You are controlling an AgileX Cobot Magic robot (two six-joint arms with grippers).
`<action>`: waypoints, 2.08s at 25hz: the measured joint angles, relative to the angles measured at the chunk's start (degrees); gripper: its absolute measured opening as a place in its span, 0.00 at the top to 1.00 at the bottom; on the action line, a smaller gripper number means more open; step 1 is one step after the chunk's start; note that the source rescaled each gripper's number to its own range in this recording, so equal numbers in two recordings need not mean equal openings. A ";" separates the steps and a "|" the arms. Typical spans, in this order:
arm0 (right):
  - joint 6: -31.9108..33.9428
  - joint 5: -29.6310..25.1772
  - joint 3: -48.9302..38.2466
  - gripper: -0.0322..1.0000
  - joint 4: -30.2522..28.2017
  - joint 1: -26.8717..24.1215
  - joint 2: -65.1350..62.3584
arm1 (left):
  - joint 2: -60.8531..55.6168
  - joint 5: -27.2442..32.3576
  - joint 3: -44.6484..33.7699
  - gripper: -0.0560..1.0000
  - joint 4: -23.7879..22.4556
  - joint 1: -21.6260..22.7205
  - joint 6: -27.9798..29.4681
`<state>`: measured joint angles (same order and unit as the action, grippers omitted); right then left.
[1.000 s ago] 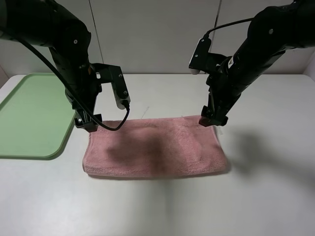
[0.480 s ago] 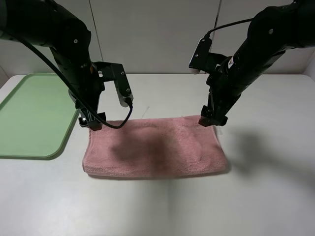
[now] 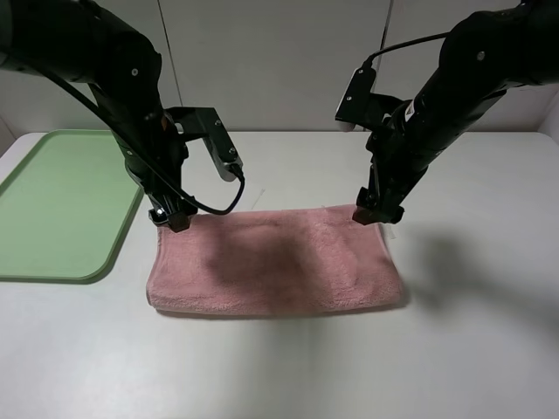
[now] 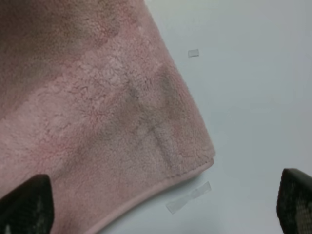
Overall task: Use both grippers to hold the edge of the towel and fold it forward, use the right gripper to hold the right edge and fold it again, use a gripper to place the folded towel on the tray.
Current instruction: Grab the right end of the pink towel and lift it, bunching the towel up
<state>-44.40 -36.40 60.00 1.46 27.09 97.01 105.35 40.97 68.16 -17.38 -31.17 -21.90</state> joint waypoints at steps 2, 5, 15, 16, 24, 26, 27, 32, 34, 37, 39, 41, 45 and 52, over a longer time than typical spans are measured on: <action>0.00 0.00 0.00 0.00 0.00 0.00 0.00 | 0.00 0.08 0.00 0.00 0.05 0.00 0.05; 0.00 0.00 0.00 0.00 0.00 0.00 0.00 | 0.00 1.61 0.00 0.00 0.05 0.00 0.05; 0.05 0.00 0.00 0.00 0.00 0.00 0.00 | -5.15 9.29 0.00 0.00 0.47 0.00 12.22; 0.05 0.00 0.00 0.00 0.00 0.00 0.00 | -6.25 10.52 0.00 0.00 0.47 0.00 13.34; 0.05 0.00 0.00 0.00 0.00 0.00 0.00 | -16.15 16.24 0.00 0.00 0.47 0.00 20.74; 0.05 0.17 0.00 0.00 -0.07 0.00 0.00 | -18.72 17.64 0.00 0.00 0.47 0.00 21.11; 0.05 0.17 0.00 0.00 -0.07 0.00 0.00 | -20.10 18.44 0.00 0.00 0.49 0.00 21.34; 0.05 1.29 0.00 0.00 -1.46 0.00 0.00 | -27.51 22.08 -1.11 0.00 0.54 0.00 21.90; 0.05 1.51 0.00 0.00 -1.46 0.00 0.00 | -31.05 22.71 -2.84 0.00 0.61 0.00 22.30; 0.05 1.79 0.00 0.00 -1.46 0.00 0.00 | -37.51 22.87 -6.67 0.00 1.41 0.00 22.79; 0.05 1.86 0.00 0.00 -1.46 0.00 0.00 | -42.48 22.93 -9.94 0.00 2.09 0.00 22.98; 0.05 1.86 0.00 0.00 -1.46 0.00 0.00 | -47.32 22.99 -13.16 0.00 2.72 0.00 23.49; 0.05 1.86 0.00 0.00 -1.46 0.00 0.00 | -58.01 23.29 -19.43 0.00 3.33 0.00 24.86; 0.05 1.86 0.00 0.00 -1.46 0.00 0.00 | -76.25 23.50 -26.61 0.00 4.25 0.00 27.81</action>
<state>-44.35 -34.54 60.00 0.00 27.09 97.01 29.10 64.47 41.56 -13.13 -31.17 5.91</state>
